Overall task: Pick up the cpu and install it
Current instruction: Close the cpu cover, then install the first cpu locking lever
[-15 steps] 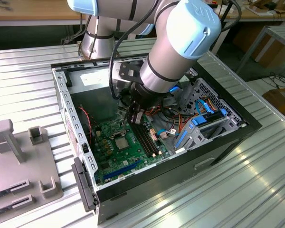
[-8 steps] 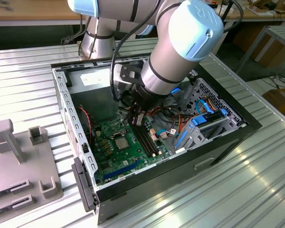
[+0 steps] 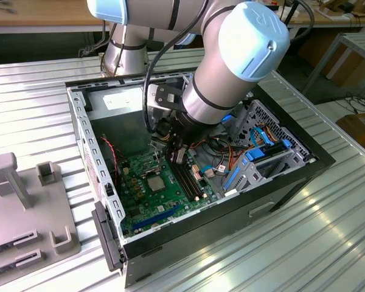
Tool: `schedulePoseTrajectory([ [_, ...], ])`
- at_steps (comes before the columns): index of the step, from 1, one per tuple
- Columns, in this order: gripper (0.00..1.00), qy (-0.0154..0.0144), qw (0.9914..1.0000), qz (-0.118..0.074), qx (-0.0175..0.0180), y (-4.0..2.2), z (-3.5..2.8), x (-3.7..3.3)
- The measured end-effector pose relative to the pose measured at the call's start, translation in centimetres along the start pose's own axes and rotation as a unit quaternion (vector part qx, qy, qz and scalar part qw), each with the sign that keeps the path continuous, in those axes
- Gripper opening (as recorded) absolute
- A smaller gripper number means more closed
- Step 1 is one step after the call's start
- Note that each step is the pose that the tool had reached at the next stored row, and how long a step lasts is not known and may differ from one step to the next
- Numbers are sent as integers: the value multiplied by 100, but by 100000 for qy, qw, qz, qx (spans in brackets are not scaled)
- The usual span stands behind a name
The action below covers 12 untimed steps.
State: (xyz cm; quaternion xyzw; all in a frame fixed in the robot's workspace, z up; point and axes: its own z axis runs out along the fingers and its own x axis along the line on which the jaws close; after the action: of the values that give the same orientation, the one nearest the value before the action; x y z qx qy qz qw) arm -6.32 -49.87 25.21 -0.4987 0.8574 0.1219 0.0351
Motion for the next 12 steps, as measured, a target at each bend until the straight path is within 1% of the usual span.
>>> schedulePoseTrajectory([
  [3, 11, -7, 100000, 0, 1, -13, -6, 22],
  [5, 11, -6, 100000, 2, 1, -13, -7, 24],
  [7, 11, -1, 100000, -2, 0, -33, -17, 58],
  [12, 11, 0, 100000, -1, 0, -43, -22, 76],
])
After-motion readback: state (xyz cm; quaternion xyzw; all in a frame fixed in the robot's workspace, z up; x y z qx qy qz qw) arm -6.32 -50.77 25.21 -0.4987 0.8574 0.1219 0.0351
